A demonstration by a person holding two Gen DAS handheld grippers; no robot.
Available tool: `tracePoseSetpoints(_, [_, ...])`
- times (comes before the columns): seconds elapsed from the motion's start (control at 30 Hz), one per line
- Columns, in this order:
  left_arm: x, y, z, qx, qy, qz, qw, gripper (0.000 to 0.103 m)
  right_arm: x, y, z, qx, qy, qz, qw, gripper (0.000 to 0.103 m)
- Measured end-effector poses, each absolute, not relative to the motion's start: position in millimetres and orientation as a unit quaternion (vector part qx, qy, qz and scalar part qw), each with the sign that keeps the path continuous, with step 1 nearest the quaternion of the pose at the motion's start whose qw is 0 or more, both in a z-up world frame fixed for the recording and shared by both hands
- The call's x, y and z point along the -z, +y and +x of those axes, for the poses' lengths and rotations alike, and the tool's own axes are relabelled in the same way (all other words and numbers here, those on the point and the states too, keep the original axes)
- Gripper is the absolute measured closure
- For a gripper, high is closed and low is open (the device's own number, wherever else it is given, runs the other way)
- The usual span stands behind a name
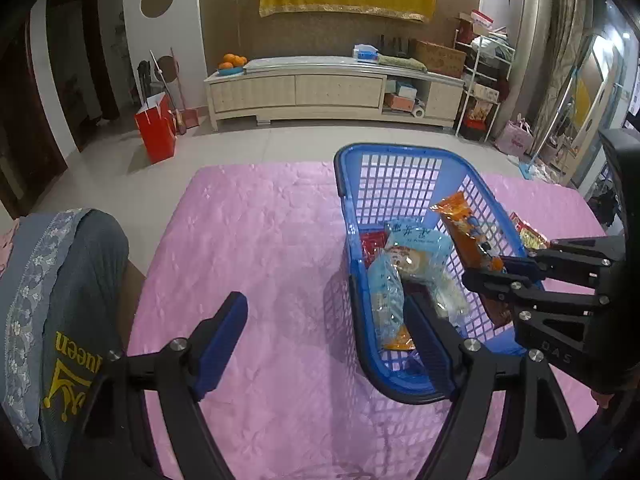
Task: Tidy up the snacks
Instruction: 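Carry the orange snack stick into the basket and open the right gripper, then move both grippers back toward the cracker pack and red snack pouch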
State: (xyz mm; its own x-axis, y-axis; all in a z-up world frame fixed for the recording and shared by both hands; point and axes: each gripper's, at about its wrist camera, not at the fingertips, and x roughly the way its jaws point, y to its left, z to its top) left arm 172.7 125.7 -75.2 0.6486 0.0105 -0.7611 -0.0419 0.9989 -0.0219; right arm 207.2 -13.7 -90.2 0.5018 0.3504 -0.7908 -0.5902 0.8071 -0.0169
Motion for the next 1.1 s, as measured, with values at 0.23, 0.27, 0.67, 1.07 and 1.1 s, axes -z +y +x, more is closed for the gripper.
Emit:
tracePoseSetpoints(0.23, [79, 126, 170, -0.012, 0.42, -0.02, 0.907, 0.024, 94, -8, 203, -0.276, 0.41, -0.161, 0.854, 0.084])
tracePoseSetpoints(0.27, [79, 126, 169, -0.012, 0.419, -0.023, 0.908, 0.024, 94, -7, 202, -0.273, 0.409, -0.164, 0.855, 0.081])
tracePoseSetpoints(0.67, [69, 115, 156, -0.005, 0.407, -0.015, 0.913, 0.024, 78, -22, 198, -0.263, 0.399, -0.142, 0.867, 0.03])
tracePoseSetpoints(1.07, [48, 87, 145, 0.016, 0.392, -0.011, 0.92, 0.024, 51, -68, 185, -0.245, 0.381, -0.117, 0.884, 0.019])
tracePoseSetpoints(1.1, [46, 82, 144, 0.019, 0.391, -0.009, 0.92, 0.024, 49, -75, 183, -0.243, 0.382, -0.112, 0.885, 0.019])
